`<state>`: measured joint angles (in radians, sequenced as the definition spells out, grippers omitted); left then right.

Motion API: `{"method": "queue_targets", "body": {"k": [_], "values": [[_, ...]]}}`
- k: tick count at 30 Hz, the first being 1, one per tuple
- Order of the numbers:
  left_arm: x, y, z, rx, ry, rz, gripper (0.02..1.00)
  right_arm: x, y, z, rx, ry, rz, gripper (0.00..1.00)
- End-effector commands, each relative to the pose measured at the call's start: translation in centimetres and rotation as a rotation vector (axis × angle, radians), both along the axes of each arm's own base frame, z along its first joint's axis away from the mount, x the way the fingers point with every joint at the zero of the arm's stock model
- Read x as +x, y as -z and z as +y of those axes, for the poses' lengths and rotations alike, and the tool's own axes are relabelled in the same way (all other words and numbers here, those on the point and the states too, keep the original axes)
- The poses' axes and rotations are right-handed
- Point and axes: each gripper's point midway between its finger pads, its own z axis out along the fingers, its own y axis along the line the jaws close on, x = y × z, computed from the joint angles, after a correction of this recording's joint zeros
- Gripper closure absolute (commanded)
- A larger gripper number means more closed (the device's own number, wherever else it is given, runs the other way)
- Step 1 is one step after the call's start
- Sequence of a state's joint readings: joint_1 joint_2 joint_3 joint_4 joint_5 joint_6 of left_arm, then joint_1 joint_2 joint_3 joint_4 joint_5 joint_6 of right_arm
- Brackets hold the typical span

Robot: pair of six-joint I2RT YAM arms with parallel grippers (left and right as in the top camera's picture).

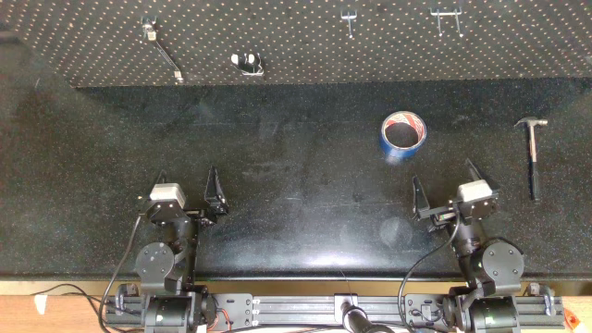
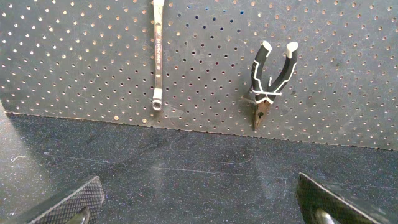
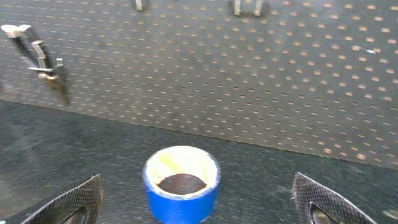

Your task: Place Tools Onto Pegboard

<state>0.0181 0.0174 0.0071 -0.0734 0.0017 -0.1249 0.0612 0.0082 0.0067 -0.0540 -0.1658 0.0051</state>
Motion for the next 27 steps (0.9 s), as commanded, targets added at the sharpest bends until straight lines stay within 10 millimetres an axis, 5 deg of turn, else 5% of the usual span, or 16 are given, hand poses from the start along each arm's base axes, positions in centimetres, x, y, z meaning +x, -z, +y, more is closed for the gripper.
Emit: {"method": "queue_targets", "body": {"k": [1, 5, 9, 14, 17, 20, 27], "values": [[-0.1, 0.0, -0.2, -0.010, 0.012, -0.004, 0.023, 0.2, 0.2, -1.0, -0.014, 0.063, 0.004, 0.016], [-0.1, 0.0, -0.2, -0.010, 0.012, -0.004, 0.020, 0.2, 0.3, -1.4, -0.004, 0.087, 0.010, 0.016], [-0.1, 0.0, -0.2, -0.010, 0.012, -0.004, 0.023, 1.0, -1.1, -0.1, 0.291, 0.036, 0.105, 0.018], [-0.1, 0.0, -0.2, -0.010, 0.012, -0.004, 0.020, 7.1, -3.7, 5.0, 0.422, -0.144, 0.456, 0.025], [-0.1, 0.0, -0.2, -0.010, 0.012, -0.004, 0.023, 10.0, -0.7, 6.8, 0.372, -0.108, 0.766, 0.025], [-0.1, 0.0, -0.2, -0.010, 0.012, -0.004, 0.023, 11.8, 0.6, 9.3, 0.230, -0.172, 0.876, 0.025], [-0.1, 0.0, -0.2, -0.010, 0.012, -0.004, 0.023, 12.6, 4.9, 7.5, 0.006, 0.004, 1.189, 0.025]]}}
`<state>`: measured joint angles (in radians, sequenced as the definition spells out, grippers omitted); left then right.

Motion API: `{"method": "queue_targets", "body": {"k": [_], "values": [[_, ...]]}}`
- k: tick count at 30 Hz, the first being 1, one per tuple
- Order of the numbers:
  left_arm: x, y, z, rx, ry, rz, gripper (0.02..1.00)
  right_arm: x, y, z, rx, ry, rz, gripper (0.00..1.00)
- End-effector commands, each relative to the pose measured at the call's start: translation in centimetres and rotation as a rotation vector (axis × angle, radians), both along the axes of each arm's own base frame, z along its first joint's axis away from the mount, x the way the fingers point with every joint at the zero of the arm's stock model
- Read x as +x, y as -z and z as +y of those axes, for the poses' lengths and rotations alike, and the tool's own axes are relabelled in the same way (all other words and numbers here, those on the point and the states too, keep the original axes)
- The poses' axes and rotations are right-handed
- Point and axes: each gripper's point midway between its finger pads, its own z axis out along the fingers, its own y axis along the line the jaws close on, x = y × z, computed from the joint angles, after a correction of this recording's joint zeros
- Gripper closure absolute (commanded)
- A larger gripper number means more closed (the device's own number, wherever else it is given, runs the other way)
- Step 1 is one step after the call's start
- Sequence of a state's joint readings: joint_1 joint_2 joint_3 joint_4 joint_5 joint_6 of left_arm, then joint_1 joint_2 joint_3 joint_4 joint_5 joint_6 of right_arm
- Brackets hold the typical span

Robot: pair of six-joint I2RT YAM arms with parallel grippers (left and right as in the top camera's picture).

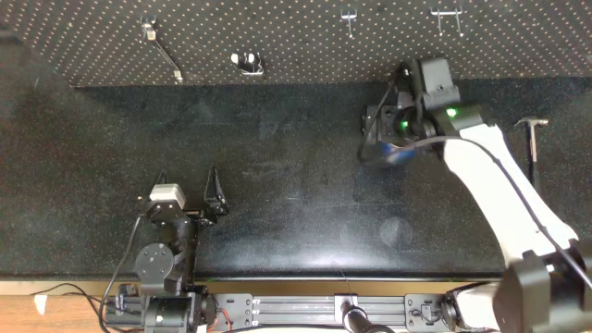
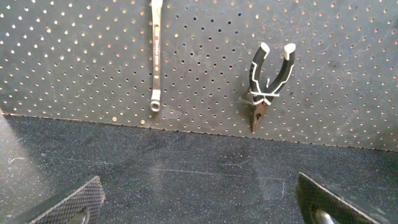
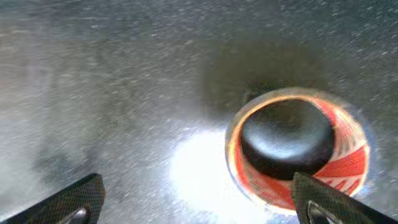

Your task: Place Tools Onto Pegboard

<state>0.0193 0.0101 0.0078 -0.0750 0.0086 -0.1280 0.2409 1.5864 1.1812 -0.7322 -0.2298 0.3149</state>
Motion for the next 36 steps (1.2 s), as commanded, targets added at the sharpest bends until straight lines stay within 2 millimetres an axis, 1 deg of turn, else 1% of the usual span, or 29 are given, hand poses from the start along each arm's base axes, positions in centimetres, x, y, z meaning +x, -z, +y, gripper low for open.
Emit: {"method": "queue_targets", "body": {"k": [1, 2, 4, 6, 8, 10, 13, 14, 15, 16, 17, 18, 20, 21, 22, 23, 24, 25, 26, 27, 28, 29, 30, 31, 33, 34, 36], "values": [[0.0, 0.1, -0.1, -0.006, 0.006, 0.003, 0.023, 1.4, 1.0, -1.2, -0.137, -0.032, 0.048, 0.025], [0.0, 0.1, -0.1, -0.006, 0.006, 0.003, 0.023, 1.0, 1.8, -1.6, -0.165, -0.041, 0.087, 0.025], [0.0, 0.1, -0.1, -0.006, 0.006, 0.003, 0.023, 0.9, 2.9, -1.5, -0.184, -0.079, 0.116, 0.025], [0.0, 0.1, -0.1, -0.006, 0.006, 0.003, 0.023, 0.8, 3.6, -1.1, -0.193, -0.105, 0.129, 0.025], [0.0, 0.1, -0.1, -0.006, 0.006, 0.003, 0.023, 0.5, 4.5, -0.1, -0.214, -0.168, 0.136, 0.025], [0.0, 0.1, -0.1, -0.006, 0.006, 0.003, 0.023, 0.4, 5.1, 0.0, -0.264, -0.181, 0.139, 0.025], [0.0, 0.1, -0.1, -0.006, 0.006, 0.003, 0.023, 0.1, 6.2, -0.1, -0.284, -0.187, 0.169, 0.025], [0.0, 0.1, -0.1, -0.006, 0.006, 0.003, 0.023, 0.1, 6.6, -0.2, -0.289, -0.187, 0.180, 0.066], [0.0, 0.1, -0.1, -0.006, 0.006, 0.003, 0.023, 0.0, 7.2, -0.3, -0.298, -0.187, 0.194, 0.415], [0.0, 0.1, -0.1, -0.006, 0.006, 0.003, 0.023, 0.0, 7.5, -0.4, -0.305, -0.187, 0.201, 0.682], [0.0, 0.1, -0.1, -0.006, 0.006, 0.003, 0.023, 0.0, 7.7, -0.5, -0.315, -0.186, 0.205, 0.869], [0.0, 0.1, -0.1, -0.006, 0.006, 0.003, 0.020, 0.0, 7.8, -0.7, -0.325, -0.183, 0.204, 0.923], [0.0, 0.1, -0.1, -0.006, 0.006, 0.003, 0.023, 0.3, 7.5, -0.7, -0.327, -0.180, 0.188, 0.925], [0.0, 0.1, -0.1, -0.006, 0.006, 0.003, 0.023, 0.8, 6.7, -0.4, -0.313, -0.176, 0.151, 0.925], [0.0, 0.1, -0.1, -0.006, 0.006, 0.003, 0.023, 1.7, 4.5, 0.5, -0.266, -0.177, 0.069, 0.925], [0.0, 0.1, -0.1, -0.006, 0.006, 0.003, 0.023, 2.7, 1.2, 1.7, -0.195, -0.179, -0.044, 0.925], [0.0, 0.1, -0.1, -0.006, 0.006, 0.003, 0.023, 3.4, -2.8, 2.8, -0.128, -0.184, -0.171, 0.925], [0.0, 0.1, -0.1, -0.006, 0.006, 0.003, 0.023, 3.4, -7.5, 3.4, -0.085, -0.180, -0.307, 0.925], [0.0, 0.1, -0.1, -0.006, 0.006, 0.003, 0.023, 2.5, -11.2, 3.9, -0.059, -0.185, -0.405, 0.925], [0.0, 0.1, -0.1, -0.006, 0.006, 0.003, 0.023, 1.2, -14.5, 4.2, -0.035, -0.191, -0.488, 0.925], [0.0, 0.1, -0.1, -0.006, 0.006, 0.003, 0.023, -0.1, -16.9, 4.4, -0.016, -0.202, -0.550, 0.925], [0.0, 0.1, -0.1, -0.006, 0.006, 0.003, 0.025, -0.7, -18.0, 4.5, -0.013, -0.202, -0.582, 0.923], [0.0, 0.1, -0.1, -0.006, 0.006, 0.003, 0.023, -1.8, -19.8, 4.7, -0.018, -0.202, -0.635, 0.923], [0.0, 0.1, -0.1, -0.006, 0.006, 0.003, 0.023, -2.2, -20.7, 4.8, -0.039, -0.172, -0.669, 0.925], [0.0, 0.1, -0.1, -0.006, 0.006, 0.003, 0.023, -1.4, -20.4, 5.8, -0.093, -0.156, -0.699, 0.925], [0.0, 0.1, -0.1, -0.006, 0.006, 0.003, 0.023, -0.4, -20.0, 6.5, -0.106, -0.149, -0.710, 0.925], [0.0, 0.1, -0.1, -0.006, 0.006, 0.003, 0.023, 2.4, -18.5, 8.0, -0.134, -0.122, -0.733, 0.925]]}}
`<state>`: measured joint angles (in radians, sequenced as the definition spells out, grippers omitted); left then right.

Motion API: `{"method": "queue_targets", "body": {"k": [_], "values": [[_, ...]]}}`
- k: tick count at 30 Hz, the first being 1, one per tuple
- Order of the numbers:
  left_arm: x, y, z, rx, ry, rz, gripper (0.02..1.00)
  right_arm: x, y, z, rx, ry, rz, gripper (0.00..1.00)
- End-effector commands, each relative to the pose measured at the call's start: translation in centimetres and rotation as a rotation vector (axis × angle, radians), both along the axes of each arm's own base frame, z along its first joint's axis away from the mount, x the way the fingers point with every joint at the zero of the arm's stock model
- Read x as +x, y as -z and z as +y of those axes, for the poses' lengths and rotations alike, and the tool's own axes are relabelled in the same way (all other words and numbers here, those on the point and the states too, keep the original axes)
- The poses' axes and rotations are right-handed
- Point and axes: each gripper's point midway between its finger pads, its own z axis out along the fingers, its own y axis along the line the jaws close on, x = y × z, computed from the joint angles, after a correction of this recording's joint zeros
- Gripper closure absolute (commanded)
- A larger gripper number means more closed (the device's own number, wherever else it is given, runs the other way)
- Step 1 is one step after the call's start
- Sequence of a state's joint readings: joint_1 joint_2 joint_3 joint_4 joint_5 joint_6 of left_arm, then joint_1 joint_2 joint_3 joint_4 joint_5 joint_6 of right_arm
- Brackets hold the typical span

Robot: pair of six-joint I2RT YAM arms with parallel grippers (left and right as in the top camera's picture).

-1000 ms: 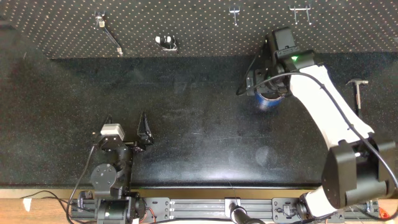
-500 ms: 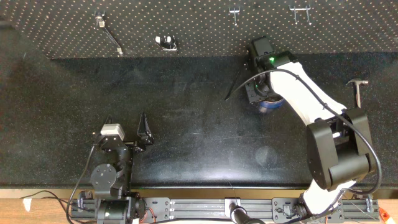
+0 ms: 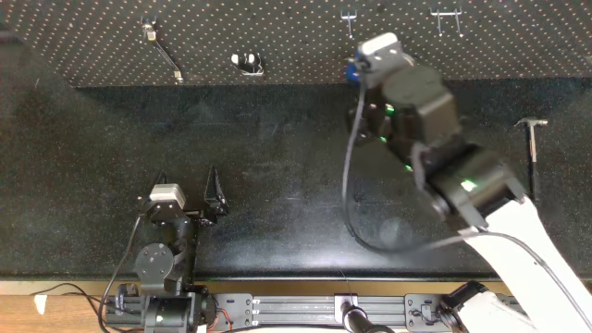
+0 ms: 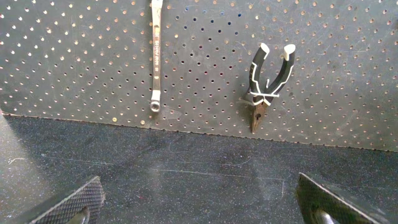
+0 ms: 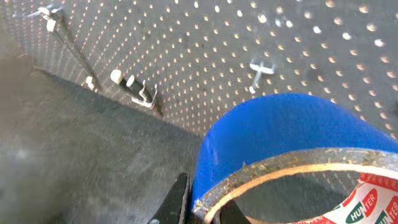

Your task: Place Tools Onto Pegboard

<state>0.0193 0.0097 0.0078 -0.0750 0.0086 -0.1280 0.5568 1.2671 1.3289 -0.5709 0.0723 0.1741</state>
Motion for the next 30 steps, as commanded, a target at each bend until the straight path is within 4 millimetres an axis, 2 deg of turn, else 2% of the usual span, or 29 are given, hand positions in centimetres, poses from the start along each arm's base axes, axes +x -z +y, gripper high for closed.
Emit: {"method": "queue_targets", "body": {"k": [1, 3, 7, 13, 17, 18, 19, 20, 21, 25, 27, 28, 30], "values": [[0.0, 0.2, -0.1, -0.006, 0.006, 0.003, 0.023, 4.5, 2.4, 1.5, -0.050, 0.109, -0.045, 0.925], [0.0, 0.2, -0.1, -0.006, 0.006, 0.003, 0.023, 6.4, 3.1, 2.3, -0.052, 0.141, -0.079, 0.923], [0.0, 0.2, -0.1, -0.006, 0.006, 0.003, 0.023, 8.9, 4.4, 2.5, -0.080, 0.216, -0.123, 0.925], [0.0, 0.2, -0.1, -0.006, 0.006, 0.003, 0.023, 11.5, 6.2, 4.2, -0.088, 0.205, -0.175, 0.923], [0.0, 0.2, -0.1, -0.006, 0.006, 0.003, 0.023, 12.5, 7.6, 4.9, -0.086, 0.205, -0.178, 0.925], [0.0, 0.2, -0.1, -0.006, 0.006, 0.003, 0.023, 12.5, 7.6, 4.9, -0.086, 0.205, -0.177, 0.509], [0.0, 0.2, -0.1, -0.006, 0.006, 0.003, 0.025, 12.4, 7.3, 4.9, -0.083, 0.203, -0.178, 0.316], [0.0, 0.2, -0.1, -0.006, 0.006, 0.003, 0.023, 12.0, 7.1, 4.9, -0.082, 0.189, -0.171, 0.172], [0.0, 0.2, -0.1, -0.006, 0.006, 0.003, 0.023, 11.4, 6.8, 4.8, -0.085, 0.176, -0.157, 0.073], [0.0, 0.2, -0.1, -0.006, 0.006, 0.003, 0.023, 7.9, 6.2, 3.9, -0.115, 0.100, -0.062, 0.049], [0.0, 0.2, -0.1, -0.006, 0.006, 0.003, 0.023, 4.4, 5.5, 2.4, -0.143, 0.057, 0.015, 0.042], [0.0, 0.2, -0.1, -0.006, 0.006, 0.003, 0.023, 2.5, 5.4, 1.1, -0.172, 0.053, 0.059, 0.042], [0.0, 0.2, -0.1, -0.006, 0.006, 0.003, 0.025, -1.0, 7.4, -3.6, -0.271, 0.102, 0.225, 0.040]]}}
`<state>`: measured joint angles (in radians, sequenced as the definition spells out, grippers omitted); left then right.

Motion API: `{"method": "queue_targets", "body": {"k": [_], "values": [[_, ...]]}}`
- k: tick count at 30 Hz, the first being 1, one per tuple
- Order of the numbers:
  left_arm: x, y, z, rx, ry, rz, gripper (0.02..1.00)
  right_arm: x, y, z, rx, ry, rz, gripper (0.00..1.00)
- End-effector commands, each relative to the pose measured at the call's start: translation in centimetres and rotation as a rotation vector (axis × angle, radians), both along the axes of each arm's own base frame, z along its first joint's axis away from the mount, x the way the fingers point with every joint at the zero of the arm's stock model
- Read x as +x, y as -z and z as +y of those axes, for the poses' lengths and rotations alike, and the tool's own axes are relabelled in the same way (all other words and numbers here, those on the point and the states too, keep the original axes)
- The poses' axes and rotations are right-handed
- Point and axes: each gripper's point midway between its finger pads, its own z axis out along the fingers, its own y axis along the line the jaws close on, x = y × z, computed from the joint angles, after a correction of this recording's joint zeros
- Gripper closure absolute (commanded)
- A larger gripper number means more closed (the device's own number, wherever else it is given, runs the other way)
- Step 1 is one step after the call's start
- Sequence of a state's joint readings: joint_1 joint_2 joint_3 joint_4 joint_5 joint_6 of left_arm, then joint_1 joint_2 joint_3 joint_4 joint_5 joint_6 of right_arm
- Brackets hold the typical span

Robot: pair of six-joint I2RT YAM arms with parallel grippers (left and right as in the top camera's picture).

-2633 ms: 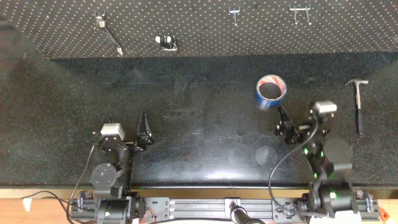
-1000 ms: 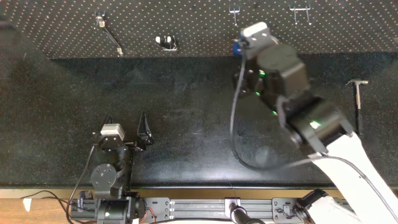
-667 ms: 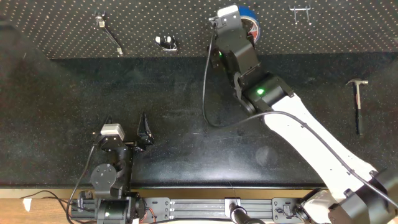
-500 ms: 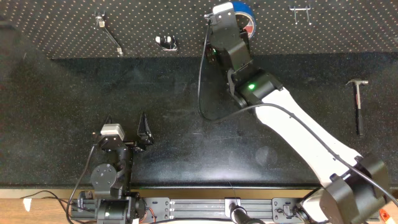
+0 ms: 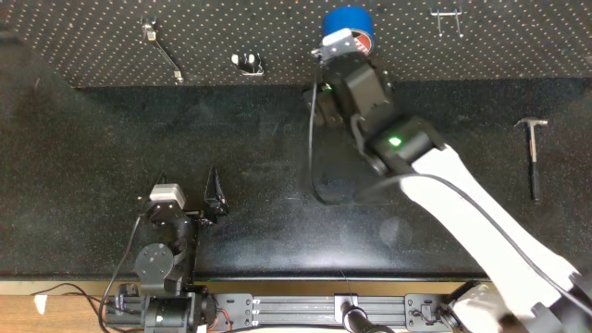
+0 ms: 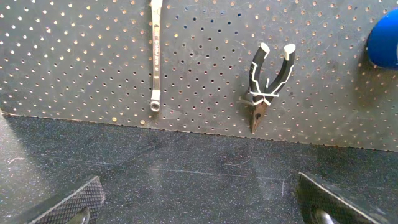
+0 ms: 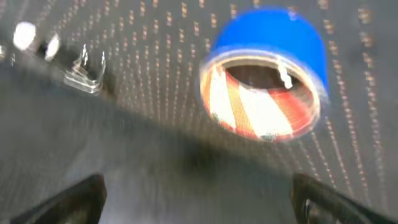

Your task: Place Tools Onto Pegboard

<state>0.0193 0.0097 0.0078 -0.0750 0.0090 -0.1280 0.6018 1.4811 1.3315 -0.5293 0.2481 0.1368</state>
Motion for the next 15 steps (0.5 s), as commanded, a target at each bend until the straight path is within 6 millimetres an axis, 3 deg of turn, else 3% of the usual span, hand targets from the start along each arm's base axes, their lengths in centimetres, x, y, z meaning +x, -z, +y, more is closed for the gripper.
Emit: {"method": "queue_targets", "body": {"k": [1, 2, 6, 8, 10, 12, 15], "values": [[0.0, 0.2, -0.1, -0.006, 0.006, 0.003, 0.023, -5.8, 1.4, -8.6, -0.108, 0.113, 0.236, 0.038], [0.0, 0.2, -0.1, -0.006, 0.006, 0.003, 0.023, -6.1, 2.1, -10.8, -0.126, 0.167, 0.285, 0.036], [0.0, 0.2, -0.1, -0.006, 0.006, 0.003, 0.023, -8.4, 4.8, -23.7, -0.194, 0.455, 0.489, 0.036], [0.0, 0.2, -0.1, -0.006, 0.006, 0.003, 0.020, -9.7, 6.3, -28.0, -0.213, 0.489, 0.559, 0.034], [0.0, 0.2, -0.1, -0.006, 0.006, 0.003, 0.023, -11.3, 8.1, -31.2, -0.212, 0.521, 0.633, 0.031], [0.0, 0.2, -0.1, -0.006, 0.006, 0.003, 0.023, -13.4, 11.4, -34.7, -0.190, 0.510, 0.737, 0.031], [0.0, 0.2, -0.1, -0.006, 0.006, 0.003, 0.023, -14.1, 14.4, -36.9, -0.137, 0.452, 0.789, 0.031]]}}
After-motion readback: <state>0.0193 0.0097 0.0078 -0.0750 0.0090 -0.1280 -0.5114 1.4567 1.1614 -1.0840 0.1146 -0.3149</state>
